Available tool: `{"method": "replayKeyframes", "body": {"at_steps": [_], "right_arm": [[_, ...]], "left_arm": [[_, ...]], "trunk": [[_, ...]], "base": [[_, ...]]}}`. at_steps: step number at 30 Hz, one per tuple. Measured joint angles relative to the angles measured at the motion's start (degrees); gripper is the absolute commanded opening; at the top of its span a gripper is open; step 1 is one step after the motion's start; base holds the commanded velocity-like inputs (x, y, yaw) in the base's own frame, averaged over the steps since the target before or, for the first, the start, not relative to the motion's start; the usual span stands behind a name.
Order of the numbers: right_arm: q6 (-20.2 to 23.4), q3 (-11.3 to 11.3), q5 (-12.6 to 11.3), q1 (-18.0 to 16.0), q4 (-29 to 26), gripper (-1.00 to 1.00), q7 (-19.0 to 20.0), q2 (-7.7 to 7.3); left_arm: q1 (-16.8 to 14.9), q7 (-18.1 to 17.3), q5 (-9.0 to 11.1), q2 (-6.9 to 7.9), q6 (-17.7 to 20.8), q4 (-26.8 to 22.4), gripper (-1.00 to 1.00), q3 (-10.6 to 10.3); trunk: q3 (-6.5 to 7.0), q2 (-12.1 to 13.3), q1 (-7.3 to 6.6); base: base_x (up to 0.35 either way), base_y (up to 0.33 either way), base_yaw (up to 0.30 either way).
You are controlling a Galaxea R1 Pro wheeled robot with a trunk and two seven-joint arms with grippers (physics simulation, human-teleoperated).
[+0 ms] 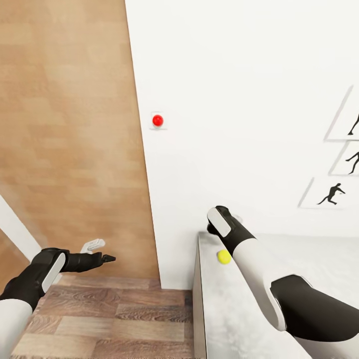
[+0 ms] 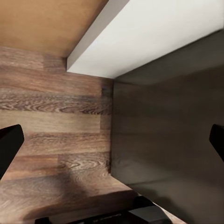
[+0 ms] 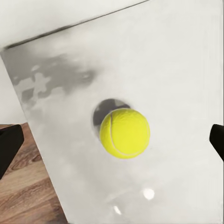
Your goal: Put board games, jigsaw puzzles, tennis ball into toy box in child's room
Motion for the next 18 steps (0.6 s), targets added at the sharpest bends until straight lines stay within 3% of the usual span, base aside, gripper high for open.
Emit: {"method": "replayKeyframes", "body": {"at_steps": [18], "right_arm": [[2.09,0.06,0.02,-0.24,0.26,1.00,-0.72,-0.70]], "left_arm": [[0.00,0.00,-0.03,0.00,0.00,0.00,1.00,0.00]], "trunk": [[-1.71,0.00,0.00]], "base": [[0.000,0.000,0.000]]}}
